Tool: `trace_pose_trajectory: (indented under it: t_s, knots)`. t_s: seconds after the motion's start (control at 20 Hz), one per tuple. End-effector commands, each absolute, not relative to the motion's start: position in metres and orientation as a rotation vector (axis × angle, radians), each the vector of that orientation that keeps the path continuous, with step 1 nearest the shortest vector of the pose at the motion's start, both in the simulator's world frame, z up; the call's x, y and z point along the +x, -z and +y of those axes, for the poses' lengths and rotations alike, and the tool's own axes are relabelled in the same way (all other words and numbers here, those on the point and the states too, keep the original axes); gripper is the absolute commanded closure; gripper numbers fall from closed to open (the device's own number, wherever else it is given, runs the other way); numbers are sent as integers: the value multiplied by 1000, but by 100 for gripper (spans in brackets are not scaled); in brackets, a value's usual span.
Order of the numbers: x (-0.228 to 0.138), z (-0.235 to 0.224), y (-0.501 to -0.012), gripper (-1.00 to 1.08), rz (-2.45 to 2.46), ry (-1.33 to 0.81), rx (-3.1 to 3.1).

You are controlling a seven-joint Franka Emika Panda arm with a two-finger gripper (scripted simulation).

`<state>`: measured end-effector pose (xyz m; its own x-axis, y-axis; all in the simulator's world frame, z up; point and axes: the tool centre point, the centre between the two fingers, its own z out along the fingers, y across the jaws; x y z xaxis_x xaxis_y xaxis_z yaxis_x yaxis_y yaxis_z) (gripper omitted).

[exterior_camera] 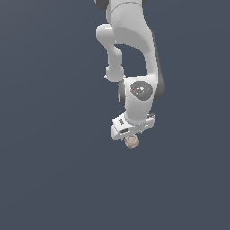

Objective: Pick up the object and move it to a goal position.

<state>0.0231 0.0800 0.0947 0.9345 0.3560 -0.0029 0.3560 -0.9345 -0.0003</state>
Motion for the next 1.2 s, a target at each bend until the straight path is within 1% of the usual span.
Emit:
trace_pose_trajectory:
  t_s: [0.0,0.3,0.75,1.0,1.05,1.15]
  knots:
    - [25,85,-90,-92,607,0,3082]
    - [24,85,-87,-92,605,2,3083]
    - [24,86,-46,-92,614,0,3081]
    - [25,86,-39,-92,615,0,3081]
    - [25,86,-39,108,615,0,3081]
    - [25,86,-39,108,615,0,3081]
